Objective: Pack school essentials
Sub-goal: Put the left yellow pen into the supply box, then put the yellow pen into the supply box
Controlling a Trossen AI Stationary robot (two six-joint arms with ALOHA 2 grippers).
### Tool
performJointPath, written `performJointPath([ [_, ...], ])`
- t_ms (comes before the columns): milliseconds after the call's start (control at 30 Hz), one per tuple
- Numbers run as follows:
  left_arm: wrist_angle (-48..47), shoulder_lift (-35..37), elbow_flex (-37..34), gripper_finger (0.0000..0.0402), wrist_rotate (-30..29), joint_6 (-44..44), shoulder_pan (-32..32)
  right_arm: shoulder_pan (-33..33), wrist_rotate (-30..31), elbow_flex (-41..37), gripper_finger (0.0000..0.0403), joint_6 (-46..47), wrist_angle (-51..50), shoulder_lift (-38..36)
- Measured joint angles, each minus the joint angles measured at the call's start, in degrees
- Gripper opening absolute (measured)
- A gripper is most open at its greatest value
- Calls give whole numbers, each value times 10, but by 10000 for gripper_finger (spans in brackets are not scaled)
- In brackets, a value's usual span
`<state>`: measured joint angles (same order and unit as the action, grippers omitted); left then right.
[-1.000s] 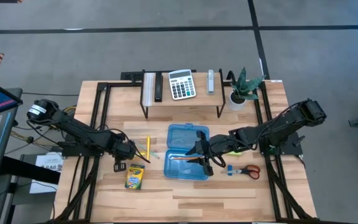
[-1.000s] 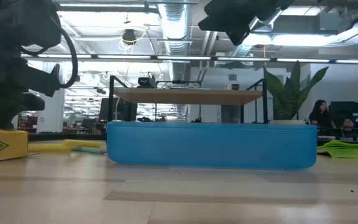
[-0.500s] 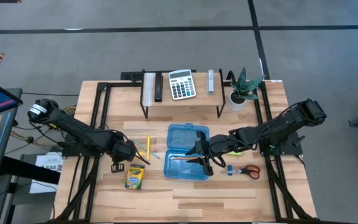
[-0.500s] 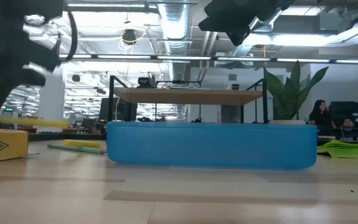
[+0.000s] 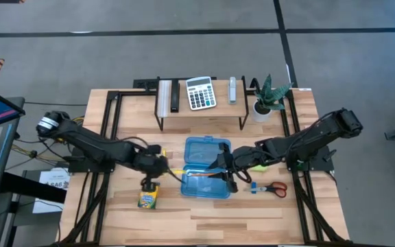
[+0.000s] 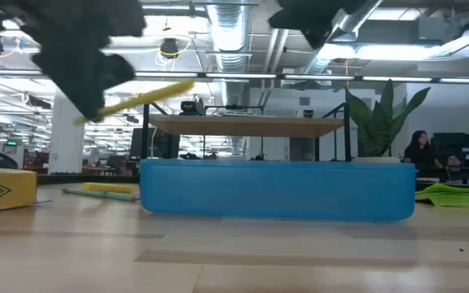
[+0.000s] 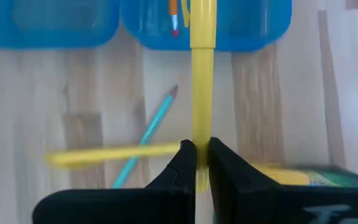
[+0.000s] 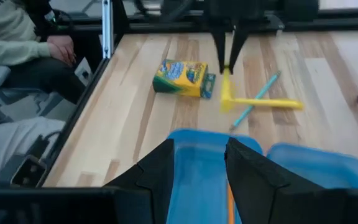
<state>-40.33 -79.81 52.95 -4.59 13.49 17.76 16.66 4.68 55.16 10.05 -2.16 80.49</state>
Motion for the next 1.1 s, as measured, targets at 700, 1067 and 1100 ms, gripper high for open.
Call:
performJointPath([
  [700, 35, -284, 227, 37, 74, -94, -57, 68, 124, 0, 163, 0, -77, -63],
  [1067, 8, -252, 228, 164, 35, -98, -55, 65, 124, 0, 163, 0, -78, -63],
  [1100, -2, -248, 228, 166, 28, -98, -53, 65, 124, 0, 163, 0, -78, -63],
])
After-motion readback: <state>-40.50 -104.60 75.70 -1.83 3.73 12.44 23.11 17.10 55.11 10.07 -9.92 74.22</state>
